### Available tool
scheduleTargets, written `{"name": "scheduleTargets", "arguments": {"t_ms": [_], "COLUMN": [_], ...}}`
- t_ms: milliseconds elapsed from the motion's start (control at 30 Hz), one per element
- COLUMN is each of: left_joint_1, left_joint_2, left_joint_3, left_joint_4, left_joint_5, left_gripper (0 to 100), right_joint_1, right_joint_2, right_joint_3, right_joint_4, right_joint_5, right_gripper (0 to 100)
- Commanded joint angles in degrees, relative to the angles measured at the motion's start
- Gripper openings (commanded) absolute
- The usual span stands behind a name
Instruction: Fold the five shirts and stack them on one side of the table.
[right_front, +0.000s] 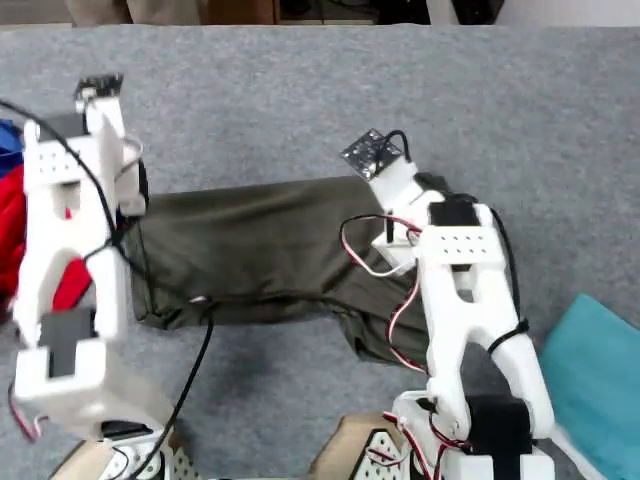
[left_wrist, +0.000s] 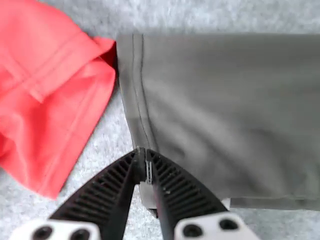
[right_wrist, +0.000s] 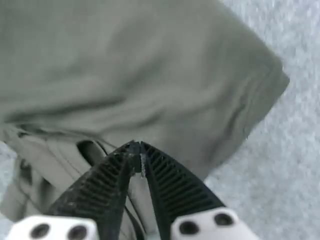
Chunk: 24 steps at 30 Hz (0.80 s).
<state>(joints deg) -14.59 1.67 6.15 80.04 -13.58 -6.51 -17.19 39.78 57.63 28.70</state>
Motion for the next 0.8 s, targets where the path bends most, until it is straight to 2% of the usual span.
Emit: {"name": "scheduleTargets", "arguments": {"t_ms": [0,67,167,433,767], "left_joint_1": [-2.7,-4.7,-8.1,-11.0,-10.9], "left_joint_2": [-8.3,-8.7,-8.7,-8.7,-8.7], "left_joint_3": [23.8,31.9,37.0,35.1,35.5], "left_joint_4": [-19.3,-29.5,-37.3,-38.4,-38.4], "left_joint_5": [-0.5,-0.5,1.3,5.2,5.2], "left_gripper": [2,2,2,2,2], "right_joint_1": [-4.8,-7.7,-10.2,-10.4,-10.8], "right_joint_2": [3.6,7.3,13.0,21.1,8.6], "right_joint_3": [-3.2,-6.7,-12.4,-13.8,-0.3], "right_joint_4": [0.3,2.6,7.2,12.7,13.3], "right_joint_5": [-0.7,-0.4,-0.4,-0.3,-0.3], "right_gripper": [0.5,0.5,0.5,0.5,0.5]}}
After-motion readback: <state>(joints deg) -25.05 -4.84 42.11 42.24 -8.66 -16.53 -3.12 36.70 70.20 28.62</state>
